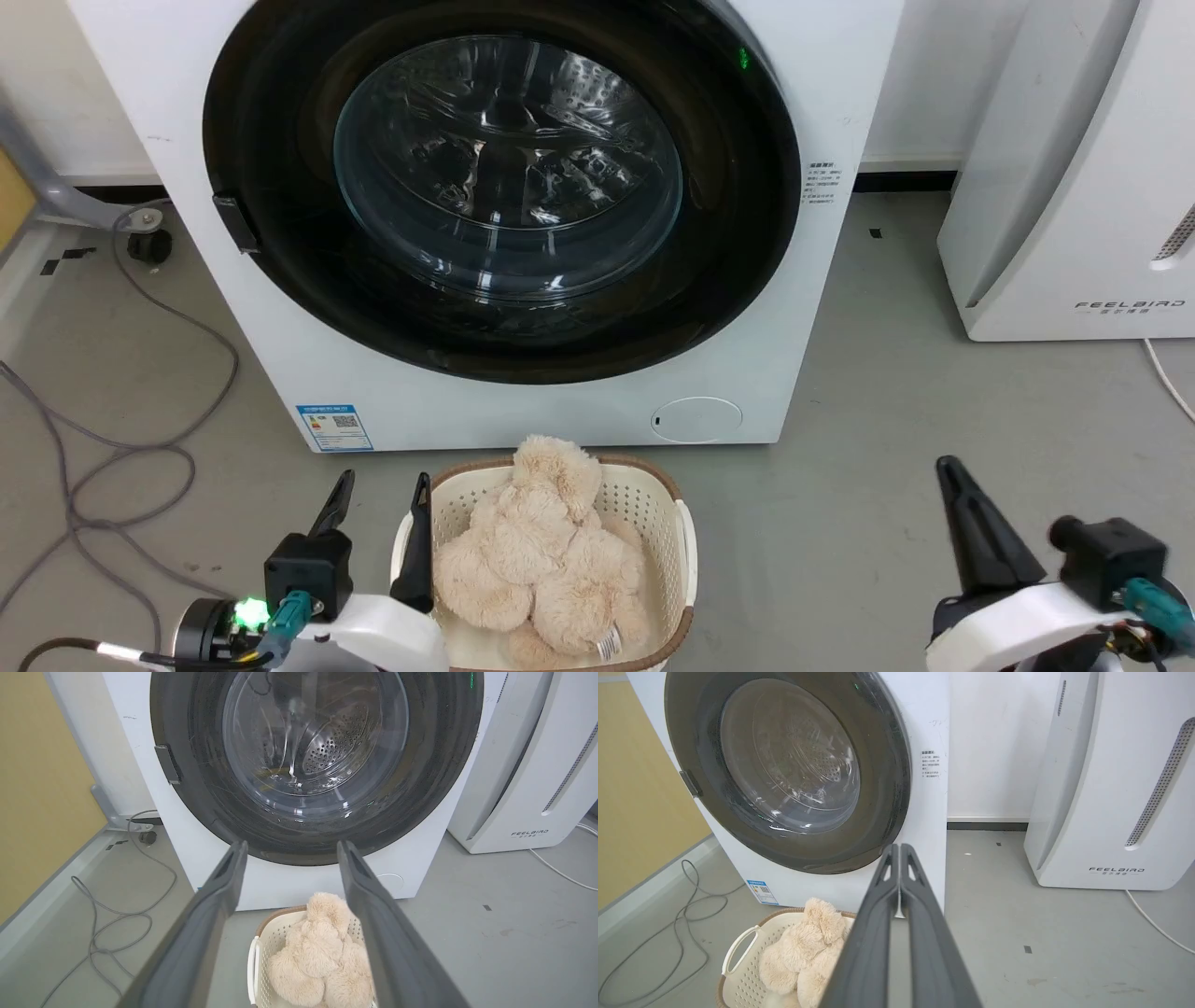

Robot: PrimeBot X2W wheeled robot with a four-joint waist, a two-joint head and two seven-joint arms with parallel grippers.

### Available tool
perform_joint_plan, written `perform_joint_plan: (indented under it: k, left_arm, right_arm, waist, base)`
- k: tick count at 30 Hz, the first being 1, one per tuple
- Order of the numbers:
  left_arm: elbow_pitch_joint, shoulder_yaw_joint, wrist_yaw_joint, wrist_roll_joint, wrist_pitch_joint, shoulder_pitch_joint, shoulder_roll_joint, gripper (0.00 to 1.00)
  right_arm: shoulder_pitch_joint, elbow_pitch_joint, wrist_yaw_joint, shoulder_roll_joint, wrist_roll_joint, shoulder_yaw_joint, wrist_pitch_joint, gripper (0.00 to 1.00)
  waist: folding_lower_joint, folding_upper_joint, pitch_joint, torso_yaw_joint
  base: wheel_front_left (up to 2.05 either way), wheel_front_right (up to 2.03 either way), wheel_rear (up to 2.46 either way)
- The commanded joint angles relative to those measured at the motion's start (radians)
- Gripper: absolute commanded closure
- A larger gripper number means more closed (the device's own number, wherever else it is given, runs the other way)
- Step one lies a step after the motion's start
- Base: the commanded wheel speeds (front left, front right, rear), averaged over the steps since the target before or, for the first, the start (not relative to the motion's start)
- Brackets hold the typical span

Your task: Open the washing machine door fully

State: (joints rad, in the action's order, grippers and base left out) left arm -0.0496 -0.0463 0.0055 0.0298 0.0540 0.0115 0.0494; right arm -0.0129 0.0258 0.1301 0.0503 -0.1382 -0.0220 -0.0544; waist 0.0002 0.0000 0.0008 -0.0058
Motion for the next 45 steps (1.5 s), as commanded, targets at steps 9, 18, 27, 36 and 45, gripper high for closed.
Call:
perform_joint_plan:
  k: [9, 18, 27, 36, 45]
  left_arm:
    - [-0.010, -0.016, 0.001, 0.015, 0.027, -0.033, 0.001, 0.00]
    - [-0.008, -0.030, 0.005, 0.027, 0.046, -0.057, 0.001, 0.00]
    - [-0.002, -0.041, 0.006, 0.035, 0.065, -0.088, 0.001, 0.00]
    - [0.008, -0.047, 0.003, 0.034, 0.081, -0.121, 0.001, 0.00]
    - [0.038, -0.057, 0.001, 0.034, 0.100, -0.166, 0.001, 0.00]
  right_arm:
    - [0.030, -0.004, 0.000, 0.000, -0.253, -0.015, -0.027, 1.00]
    - [0.131, 0.038, 0.000, 0.001, -0.432, -0.045, -0.042, 1.00]
    - [0.300, 0.141, 0.000, 0.029, -0.579, -0.081, -0.045, 1.00]
    - [0.495, 0.260, 0.000, 0.059, -0.711, -0.086, -0.012, 1.00]
    - [0.745, 0.425, 0.000, 0.108, -0.840, -0.064, 0.052, 1.00]
  waist:
    - [-0.0002, 0.0000, 0.008, -0.002]
    - [-0.0002, 0.0000, 0.037, -0.006]
    - [-0.0002, 0.0000, 0.079, -0.010]
    - [-0.0002, 0.0000, 0.124, -0.011]
    - [-0.0002, 0.0000, 0.183, 0.001]
  base:
    - [0.00, 0.00, 0.00]
    - [0.00, 0.00, 0.00]
    - [0.00, 0.00, 0.00]
    - [0.00, 0.00, 0.00]
    - [0.00, 0.00, 0.00]
